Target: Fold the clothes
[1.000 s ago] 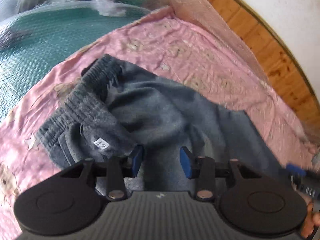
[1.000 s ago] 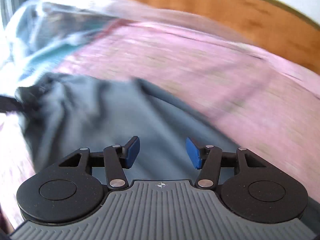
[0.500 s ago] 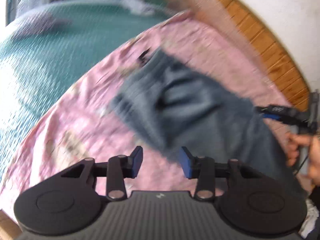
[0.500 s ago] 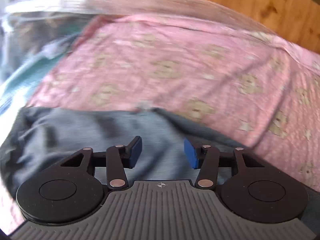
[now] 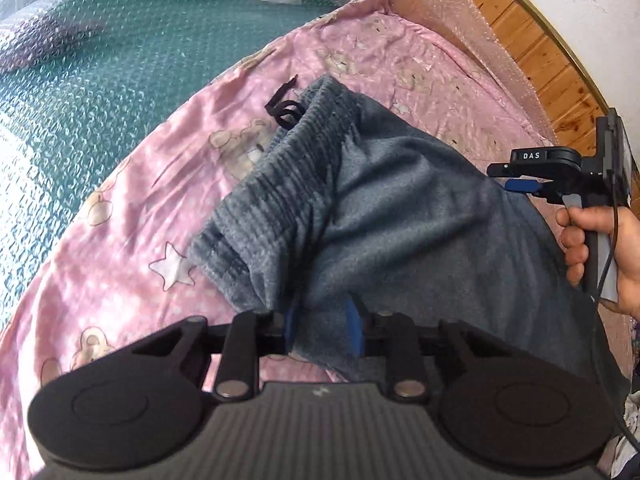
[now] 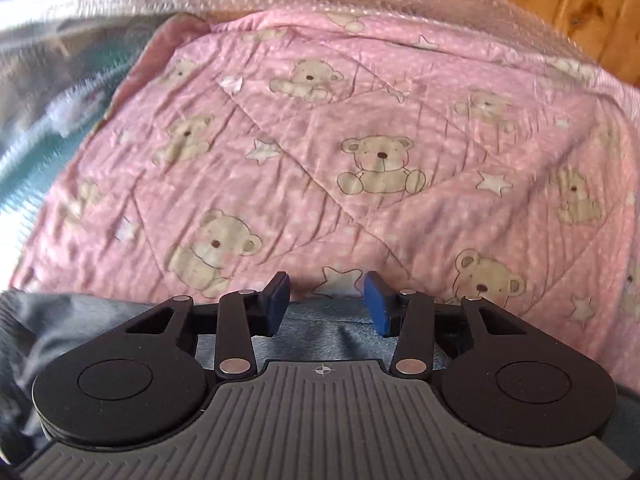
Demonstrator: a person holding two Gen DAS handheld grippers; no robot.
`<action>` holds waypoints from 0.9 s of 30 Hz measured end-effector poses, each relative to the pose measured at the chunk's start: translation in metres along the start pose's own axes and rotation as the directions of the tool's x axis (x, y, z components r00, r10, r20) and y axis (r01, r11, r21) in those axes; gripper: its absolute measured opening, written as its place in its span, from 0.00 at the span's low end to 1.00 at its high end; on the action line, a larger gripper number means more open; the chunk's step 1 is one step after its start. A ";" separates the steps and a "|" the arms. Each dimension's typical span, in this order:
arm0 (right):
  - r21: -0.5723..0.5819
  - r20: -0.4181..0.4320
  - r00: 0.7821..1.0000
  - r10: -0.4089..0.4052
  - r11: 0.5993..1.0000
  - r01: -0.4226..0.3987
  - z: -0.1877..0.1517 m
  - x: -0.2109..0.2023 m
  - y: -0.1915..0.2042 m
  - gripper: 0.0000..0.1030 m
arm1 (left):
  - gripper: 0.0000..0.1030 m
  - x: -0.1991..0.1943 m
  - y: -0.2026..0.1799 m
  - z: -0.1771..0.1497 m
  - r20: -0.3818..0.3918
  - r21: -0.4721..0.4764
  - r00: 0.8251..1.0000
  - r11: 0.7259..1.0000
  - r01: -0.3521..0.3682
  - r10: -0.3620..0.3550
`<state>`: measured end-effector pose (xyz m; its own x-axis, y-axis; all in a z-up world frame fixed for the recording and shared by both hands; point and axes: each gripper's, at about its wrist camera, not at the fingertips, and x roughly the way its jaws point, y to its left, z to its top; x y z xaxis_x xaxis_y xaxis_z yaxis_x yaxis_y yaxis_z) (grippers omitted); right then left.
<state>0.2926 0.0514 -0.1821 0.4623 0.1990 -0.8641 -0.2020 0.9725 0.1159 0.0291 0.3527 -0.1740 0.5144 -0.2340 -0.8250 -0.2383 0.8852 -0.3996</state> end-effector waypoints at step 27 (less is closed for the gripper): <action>0.161 0.111 0.985 -0.136 0.980 0.117 -0.086 -0.053 -0.141 0.61 | 0.24 0.033 -0.007 0.028 -0.070 0.098 0.994 0.993 -0.073 0.080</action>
<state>0.2222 -0.1071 -0.1954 0.5782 0.0771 -0.8122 -0.0050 0.9958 0.0909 0.0713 0.3500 -0.1871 0.4344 -0.1903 -0.8804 -0.1932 0.9350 -0.2974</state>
